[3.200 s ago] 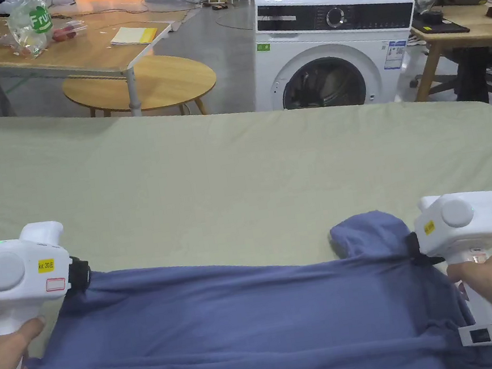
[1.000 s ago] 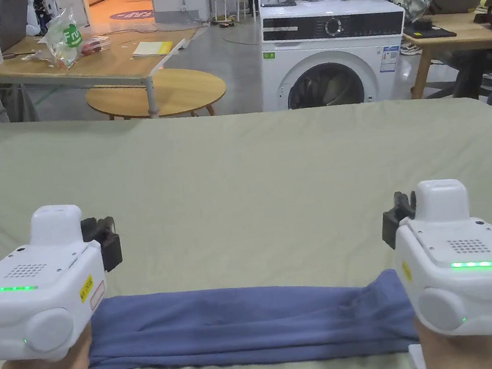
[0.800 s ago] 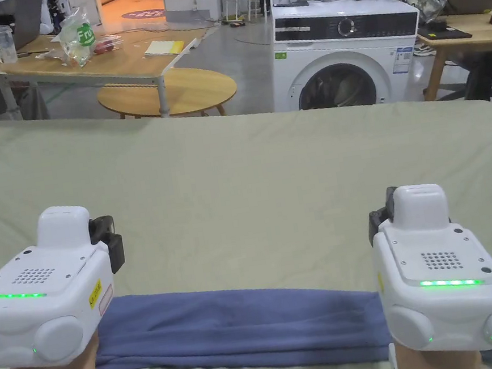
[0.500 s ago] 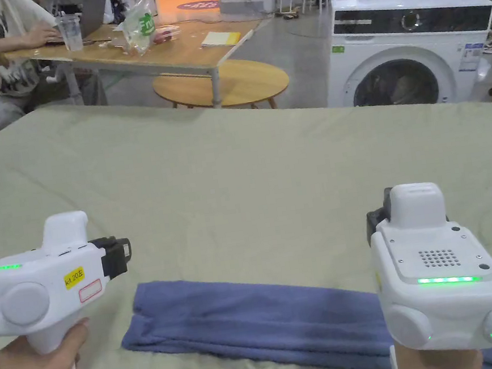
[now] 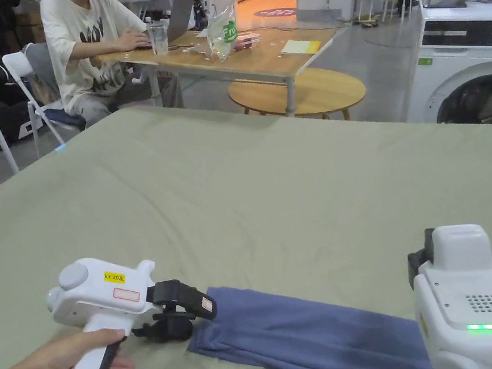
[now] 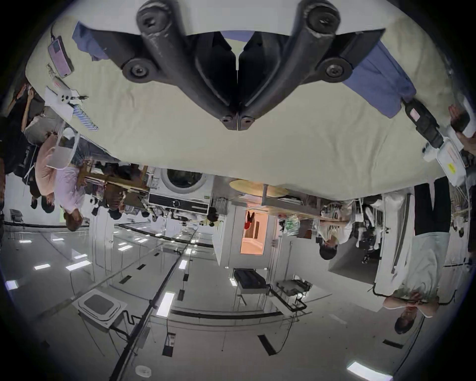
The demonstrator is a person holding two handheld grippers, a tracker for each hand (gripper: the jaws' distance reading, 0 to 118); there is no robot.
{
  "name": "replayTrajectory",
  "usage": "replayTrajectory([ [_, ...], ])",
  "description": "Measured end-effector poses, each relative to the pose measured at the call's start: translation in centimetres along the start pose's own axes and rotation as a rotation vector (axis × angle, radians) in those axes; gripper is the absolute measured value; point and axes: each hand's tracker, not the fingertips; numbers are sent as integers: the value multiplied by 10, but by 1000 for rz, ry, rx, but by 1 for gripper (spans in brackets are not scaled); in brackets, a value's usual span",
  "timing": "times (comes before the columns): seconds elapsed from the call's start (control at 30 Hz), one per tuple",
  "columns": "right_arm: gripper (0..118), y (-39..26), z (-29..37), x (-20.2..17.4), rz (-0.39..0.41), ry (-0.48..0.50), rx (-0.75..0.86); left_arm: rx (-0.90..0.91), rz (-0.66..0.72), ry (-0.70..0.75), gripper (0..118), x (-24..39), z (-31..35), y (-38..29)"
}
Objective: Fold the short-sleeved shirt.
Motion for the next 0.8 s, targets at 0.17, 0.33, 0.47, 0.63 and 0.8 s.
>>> replayTrajectory([
  [0.17,0,-5,0,11,-2,-18,-25,68,67,-200,66,-12,-23,4],
  [0.33,0,-10,-3,21,-4,-37,-46,82,-12,-34,6,17,-50,-32],
  [0.47,0,-11,-4,27,-12,-41,-57,154,16,-89,3,0,-31,-18],
  [0.63,0,-11,-5,28,-6,-37,-55,208,-84,-74,3,19,4,-22],
  [0.8,0,-11,-6,27,-13,-25,-61,298,-93,23,3,35,57,-23],
])
